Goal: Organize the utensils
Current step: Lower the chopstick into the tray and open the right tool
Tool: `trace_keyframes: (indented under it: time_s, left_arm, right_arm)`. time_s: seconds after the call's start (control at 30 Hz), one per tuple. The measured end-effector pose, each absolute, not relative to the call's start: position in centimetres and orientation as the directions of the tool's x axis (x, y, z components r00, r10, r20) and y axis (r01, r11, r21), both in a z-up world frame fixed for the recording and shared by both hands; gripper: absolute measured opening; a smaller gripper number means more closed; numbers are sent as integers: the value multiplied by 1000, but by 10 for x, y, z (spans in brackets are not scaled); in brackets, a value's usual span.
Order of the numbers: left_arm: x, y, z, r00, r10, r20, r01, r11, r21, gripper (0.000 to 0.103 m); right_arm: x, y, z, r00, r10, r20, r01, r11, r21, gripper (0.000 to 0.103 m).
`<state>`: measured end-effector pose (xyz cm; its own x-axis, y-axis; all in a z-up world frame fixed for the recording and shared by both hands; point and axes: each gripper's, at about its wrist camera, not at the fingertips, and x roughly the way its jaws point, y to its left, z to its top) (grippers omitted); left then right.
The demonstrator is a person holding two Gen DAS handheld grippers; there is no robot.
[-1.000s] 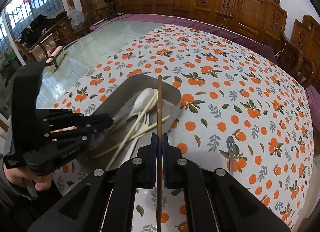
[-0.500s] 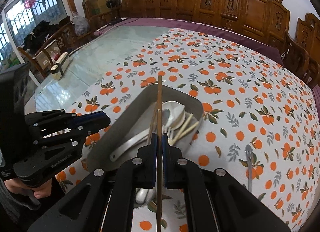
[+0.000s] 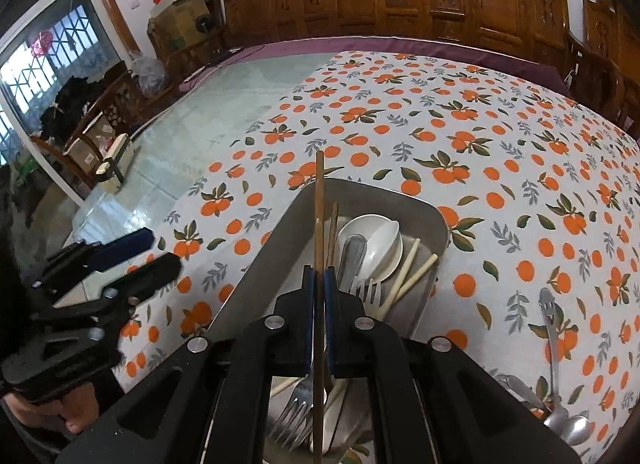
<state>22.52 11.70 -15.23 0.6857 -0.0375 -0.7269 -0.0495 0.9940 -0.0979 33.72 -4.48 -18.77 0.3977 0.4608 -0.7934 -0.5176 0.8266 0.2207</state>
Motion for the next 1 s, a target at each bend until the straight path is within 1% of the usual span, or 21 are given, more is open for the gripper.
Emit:
trace_keyframes:
  time_s: [0.13,0.23,0.4,0.5,0.73,0.77,0.97,1.0]
  left_arm:
    - [224,121,-149,694,-30,-720,-59,993,-98,56]
    - [223,121,-148,696,-22,-717,-59,994,-87,59]
    - [224,124,-148,696,-9,-718,-67,995,-77,60]
    - [224,125,-148,697,-8,-717,-70,994,-80,66]
    - [222,123,-144,708,-2,-706,-75,994,-78,67]
    - [222,123,-143,712,-1,-703,-75,994,-78,67]
    - [219,117,-143,721,0,-693,-65,996,-68,79]
    - [219,115,-143,722,-2,-691,-65,995,-70,84]
  right_arm:
    - [341,-40,-200,390,443,-807,-507,835,214,6]
    - [341,-38,-208,389,430,-815,-501,841,205,6]
    - [339,-40,-215,391,419,-820,-495,846,196,6]
    - [339,-40,-216,384,423,-821,-496,844,203,6]
    - [335,-38,-209,368,462,-807,-527,819,229,7]
    - [335,-39,-208,370,458,-808,-529,819,222,9]
    - [326,-55,-193,403,444,-800,-555,814,172,10]
    - [323,-60,-190,414,437,-799,-561,813,155,10]
